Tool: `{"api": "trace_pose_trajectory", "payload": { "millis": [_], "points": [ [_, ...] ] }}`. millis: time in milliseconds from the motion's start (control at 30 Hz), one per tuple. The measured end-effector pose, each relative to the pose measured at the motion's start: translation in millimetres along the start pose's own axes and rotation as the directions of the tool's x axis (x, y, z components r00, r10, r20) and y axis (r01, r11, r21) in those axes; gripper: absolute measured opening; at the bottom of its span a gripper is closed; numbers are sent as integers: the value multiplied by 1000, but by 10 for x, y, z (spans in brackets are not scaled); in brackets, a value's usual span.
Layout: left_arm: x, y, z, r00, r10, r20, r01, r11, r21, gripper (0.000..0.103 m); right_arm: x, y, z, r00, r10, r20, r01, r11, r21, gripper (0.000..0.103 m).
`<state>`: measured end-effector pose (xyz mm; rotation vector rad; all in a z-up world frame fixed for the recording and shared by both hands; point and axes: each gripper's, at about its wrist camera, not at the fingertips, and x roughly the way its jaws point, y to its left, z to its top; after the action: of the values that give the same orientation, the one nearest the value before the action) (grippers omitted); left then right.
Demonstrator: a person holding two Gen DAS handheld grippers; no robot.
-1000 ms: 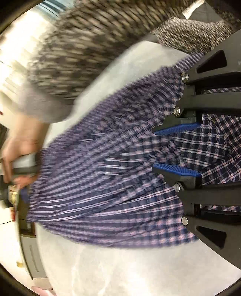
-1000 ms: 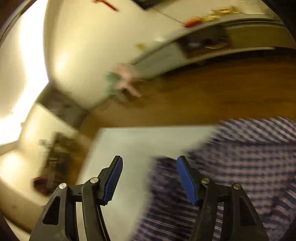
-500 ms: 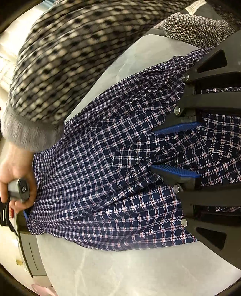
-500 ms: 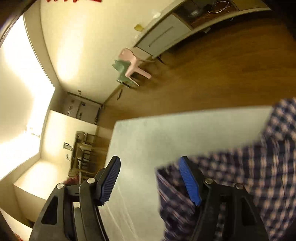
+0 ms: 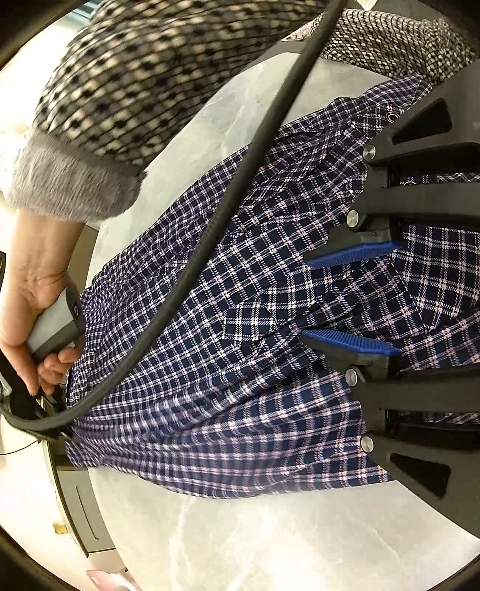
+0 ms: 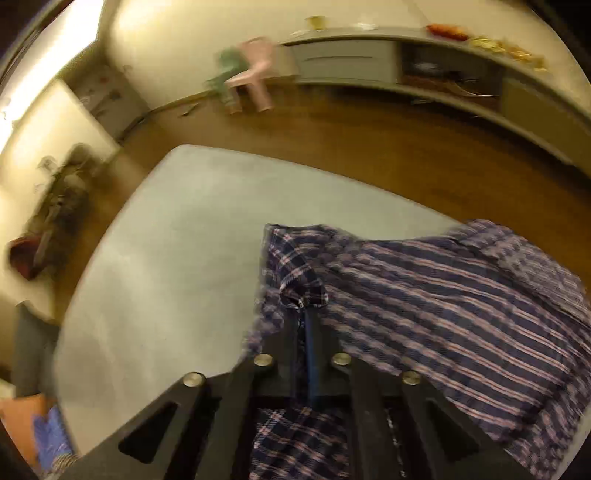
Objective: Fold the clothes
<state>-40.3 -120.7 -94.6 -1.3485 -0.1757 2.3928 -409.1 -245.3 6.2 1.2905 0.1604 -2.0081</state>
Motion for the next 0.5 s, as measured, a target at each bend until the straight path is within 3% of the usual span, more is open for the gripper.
{"api": "trace_pose_trajectory", "payload": {
  "millis": [200, 367, 500],
  "points": [
    [-49, -91, -80, 1000, -12, -16, 12, 1000, -2, 34, -480, -153, -371, 985, -147, 91, 137, 985, 109, 4],
    [-80, -181, -130, 1000, 0, -25, 0, 1000, 17, 34, -294, -255, -511, 957, -290, -12, 288, 943, 165, 4],
    [-9, -174, -64, 1000, 12, -28, -11, 999, 33, 34, -244, -316, -550, 946, -323, -24, 323, 937, 133, 9]
  ]
}}
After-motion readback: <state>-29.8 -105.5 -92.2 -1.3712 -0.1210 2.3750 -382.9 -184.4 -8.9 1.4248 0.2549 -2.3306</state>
